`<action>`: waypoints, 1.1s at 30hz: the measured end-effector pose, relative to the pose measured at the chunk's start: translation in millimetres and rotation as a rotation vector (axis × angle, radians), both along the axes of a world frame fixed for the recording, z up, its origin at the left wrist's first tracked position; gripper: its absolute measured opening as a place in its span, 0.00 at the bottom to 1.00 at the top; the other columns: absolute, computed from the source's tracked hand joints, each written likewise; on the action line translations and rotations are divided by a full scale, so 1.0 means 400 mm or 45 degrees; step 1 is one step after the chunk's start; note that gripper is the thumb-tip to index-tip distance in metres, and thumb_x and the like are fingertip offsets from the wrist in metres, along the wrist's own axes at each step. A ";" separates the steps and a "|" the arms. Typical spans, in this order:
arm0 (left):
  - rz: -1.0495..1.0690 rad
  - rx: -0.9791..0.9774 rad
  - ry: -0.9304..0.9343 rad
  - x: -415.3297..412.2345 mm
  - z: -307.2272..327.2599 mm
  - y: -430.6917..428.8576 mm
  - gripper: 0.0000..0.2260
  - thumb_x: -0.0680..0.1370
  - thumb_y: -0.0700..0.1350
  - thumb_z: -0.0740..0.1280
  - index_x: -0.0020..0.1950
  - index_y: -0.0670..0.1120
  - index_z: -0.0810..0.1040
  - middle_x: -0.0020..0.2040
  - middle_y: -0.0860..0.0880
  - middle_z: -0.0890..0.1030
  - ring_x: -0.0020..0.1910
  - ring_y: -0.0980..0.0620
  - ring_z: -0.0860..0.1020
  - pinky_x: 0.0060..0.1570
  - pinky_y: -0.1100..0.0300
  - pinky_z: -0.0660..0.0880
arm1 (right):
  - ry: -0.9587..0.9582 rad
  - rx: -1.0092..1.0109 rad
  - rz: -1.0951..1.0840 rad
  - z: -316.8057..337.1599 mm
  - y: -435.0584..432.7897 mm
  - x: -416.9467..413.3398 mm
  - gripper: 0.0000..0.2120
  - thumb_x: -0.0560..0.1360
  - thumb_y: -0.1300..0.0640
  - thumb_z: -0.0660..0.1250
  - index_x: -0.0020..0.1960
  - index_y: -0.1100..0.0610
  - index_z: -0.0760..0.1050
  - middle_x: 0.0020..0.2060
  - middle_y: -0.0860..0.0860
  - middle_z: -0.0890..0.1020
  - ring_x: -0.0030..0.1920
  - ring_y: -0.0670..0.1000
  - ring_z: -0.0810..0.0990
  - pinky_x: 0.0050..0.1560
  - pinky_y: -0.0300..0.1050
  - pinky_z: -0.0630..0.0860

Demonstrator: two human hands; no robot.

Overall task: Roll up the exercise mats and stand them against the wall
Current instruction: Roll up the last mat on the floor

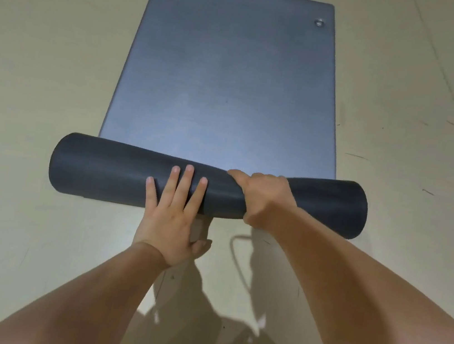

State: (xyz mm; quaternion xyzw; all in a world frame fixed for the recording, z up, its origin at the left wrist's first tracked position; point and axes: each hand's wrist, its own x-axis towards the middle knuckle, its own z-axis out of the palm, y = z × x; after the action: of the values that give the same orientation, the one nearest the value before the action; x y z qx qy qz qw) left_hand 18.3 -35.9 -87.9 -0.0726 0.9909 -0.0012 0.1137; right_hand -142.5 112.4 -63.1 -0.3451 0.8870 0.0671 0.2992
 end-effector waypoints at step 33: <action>0.128 0.050 -0.121 -0.103 0.008 0.017 0.67 0.59 0.82 0.63 0.81 0.48 0.30 0.82 0.43 0.33 0.80 0.39 0.31 0.73 0.27 0.41 | 0.097 -0.053 -0.151 -0.007 0.014 -0.069 0.73 0.58 0.27 0.78 0.81 0.40 0.28 0.84 0.57 0.39 0.83 0.65 0.37 0.76 0.79 0.40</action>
State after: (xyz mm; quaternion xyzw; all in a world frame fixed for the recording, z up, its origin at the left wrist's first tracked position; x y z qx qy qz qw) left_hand -22.7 -29.0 -84.9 -0.1197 0.9793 0.0206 0.1620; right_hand -170.0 118.0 -65.8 -0.2954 0.9179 0.0440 0.2614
